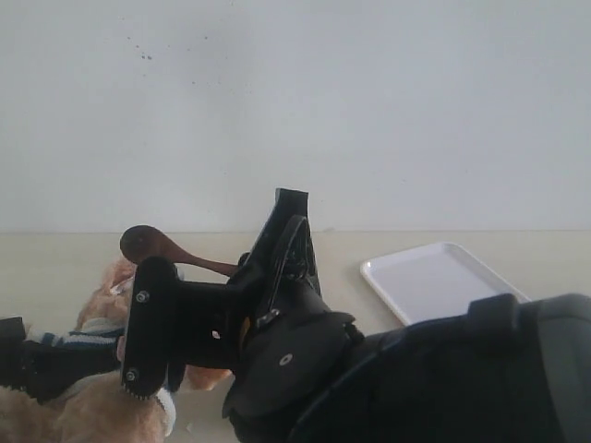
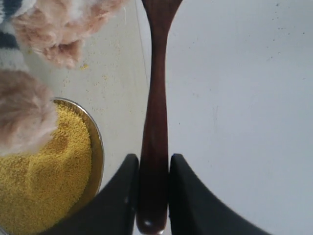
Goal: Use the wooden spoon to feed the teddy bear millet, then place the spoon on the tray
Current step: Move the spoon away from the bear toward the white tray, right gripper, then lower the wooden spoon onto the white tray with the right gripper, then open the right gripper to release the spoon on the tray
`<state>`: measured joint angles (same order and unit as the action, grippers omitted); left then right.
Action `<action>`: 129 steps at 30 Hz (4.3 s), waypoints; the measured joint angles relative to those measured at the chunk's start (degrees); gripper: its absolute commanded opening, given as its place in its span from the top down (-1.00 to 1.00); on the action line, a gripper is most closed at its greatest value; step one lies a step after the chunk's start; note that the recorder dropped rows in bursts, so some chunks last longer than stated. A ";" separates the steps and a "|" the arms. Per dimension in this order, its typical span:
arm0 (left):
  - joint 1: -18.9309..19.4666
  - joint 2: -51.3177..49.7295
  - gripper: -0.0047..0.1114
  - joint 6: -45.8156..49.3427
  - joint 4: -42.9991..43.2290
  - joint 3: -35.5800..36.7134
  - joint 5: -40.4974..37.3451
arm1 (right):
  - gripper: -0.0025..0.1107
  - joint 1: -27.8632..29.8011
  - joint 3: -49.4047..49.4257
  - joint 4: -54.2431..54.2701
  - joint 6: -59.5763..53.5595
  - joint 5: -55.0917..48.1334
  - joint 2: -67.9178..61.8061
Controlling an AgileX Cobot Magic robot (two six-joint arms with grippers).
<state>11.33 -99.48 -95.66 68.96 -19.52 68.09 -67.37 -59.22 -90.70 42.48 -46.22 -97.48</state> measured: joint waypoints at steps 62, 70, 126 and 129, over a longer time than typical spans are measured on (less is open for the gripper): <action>0.00 0.00 0.85 4.32 -4.96 0.00 0.00 | 0.96 55.74 0.00 40.31 1.23 31.70 5.70; 0.00 0.00 0.85 7.70 -8.10 0.00 0.00 | 0.96 56.12 -0.85 44.17 -3.46 35.47 -3.37; 0.00 0.00 0.85 7.95 -10.25 0.00 0.00 | 0.93 56.12 -11.80 74.44 -30.47 21.09 -19.32; 0.00 0.00 0.85 7.95 -10.25 0.00 0.00 | 0.79 56.12 -11.80 74.65 -31.93 21.09 -19.32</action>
<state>11.33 -99.48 -87.71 58.71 -19.52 68.09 -11.25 -71.02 -16.05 10.55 -25.13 -116.81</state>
